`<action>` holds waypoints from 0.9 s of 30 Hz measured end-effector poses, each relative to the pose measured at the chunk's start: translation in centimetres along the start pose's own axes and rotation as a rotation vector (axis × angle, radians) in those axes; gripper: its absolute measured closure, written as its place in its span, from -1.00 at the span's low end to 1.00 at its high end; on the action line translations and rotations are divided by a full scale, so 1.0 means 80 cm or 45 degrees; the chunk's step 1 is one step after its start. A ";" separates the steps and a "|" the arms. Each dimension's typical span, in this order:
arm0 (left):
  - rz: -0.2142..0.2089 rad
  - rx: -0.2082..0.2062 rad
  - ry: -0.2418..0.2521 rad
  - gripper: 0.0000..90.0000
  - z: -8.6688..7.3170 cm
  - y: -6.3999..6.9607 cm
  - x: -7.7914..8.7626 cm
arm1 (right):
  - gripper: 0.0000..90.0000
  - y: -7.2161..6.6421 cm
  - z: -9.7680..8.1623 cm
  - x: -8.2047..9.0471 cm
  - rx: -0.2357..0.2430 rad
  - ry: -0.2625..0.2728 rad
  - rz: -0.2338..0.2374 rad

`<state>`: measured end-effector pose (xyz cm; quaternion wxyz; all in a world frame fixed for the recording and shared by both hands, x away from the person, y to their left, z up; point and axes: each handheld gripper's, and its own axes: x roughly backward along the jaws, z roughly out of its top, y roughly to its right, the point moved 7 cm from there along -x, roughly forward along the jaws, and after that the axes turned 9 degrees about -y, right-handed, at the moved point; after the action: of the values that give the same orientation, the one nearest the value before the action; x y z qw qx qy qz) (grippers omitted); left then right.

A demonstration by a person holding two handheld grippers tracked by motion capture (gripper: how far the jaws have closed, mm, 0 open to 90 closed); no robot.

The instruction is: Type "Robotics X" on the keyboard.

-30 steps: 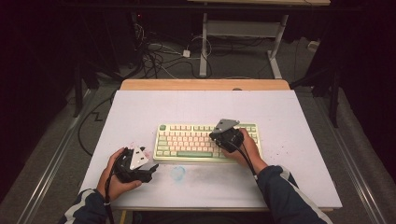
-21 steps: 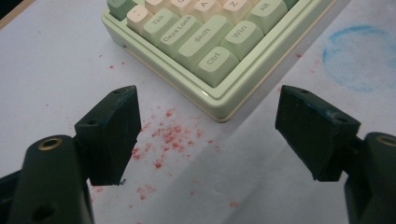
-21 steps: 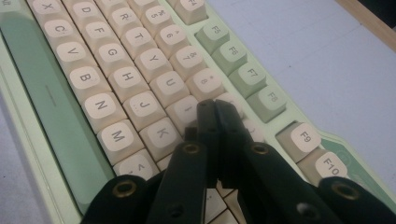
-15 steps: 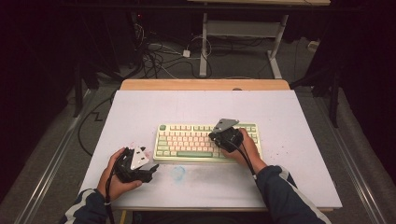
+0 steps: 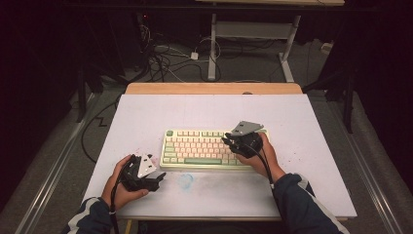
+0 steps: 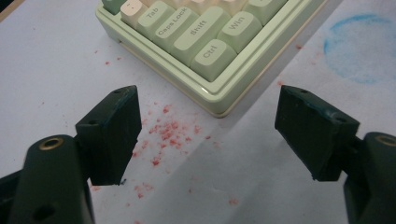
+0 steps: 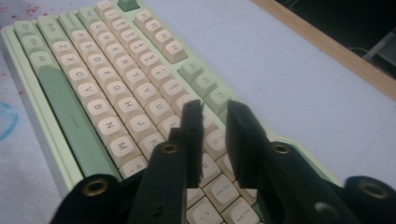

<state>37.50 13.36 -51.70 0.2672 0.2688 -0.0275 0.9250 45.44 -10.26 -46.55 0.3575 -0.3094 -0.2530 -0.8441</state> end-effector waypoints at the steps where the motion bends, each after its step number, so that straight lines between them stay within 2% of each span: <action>1: -0.002 -0.001 0.001 -0.53 0.000 0.000 0.000 | 0.61 0.001 -0.001 0.002 -0.004 0.004 0.002; 6: -0.005 -0.007 -0.008 -0.52 -0.001 0.001 0.000 | 0.24 0.004 -0.003 0.012 -0.019 0.032 -0.027; 12: -0.009 -0.004 -0.013 -0.52 -0.002 0.001 -0.001 | -0.04 0.007 -0.005 0.025 -0.030 0.093 -0.055; 16: -0.011 0.002 -0.020 -0.52 -0.003 0.001 -0.001 | -0.19 0.008 -0.007 0.035 -0.026 0.115 -0.109; 27: -0.007 0.004 -0.027 -0.52 -0.003 0.000 -0.003 | -0.32 0.011 -0.019 0.060 -0.029 0.170 -0.166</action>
<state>37.52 13.27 -52.04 0.2692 0.2790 -0.0282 0.9214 42.92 -13.91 -44.03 0.3144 -0.2392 -0.2387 -0.8871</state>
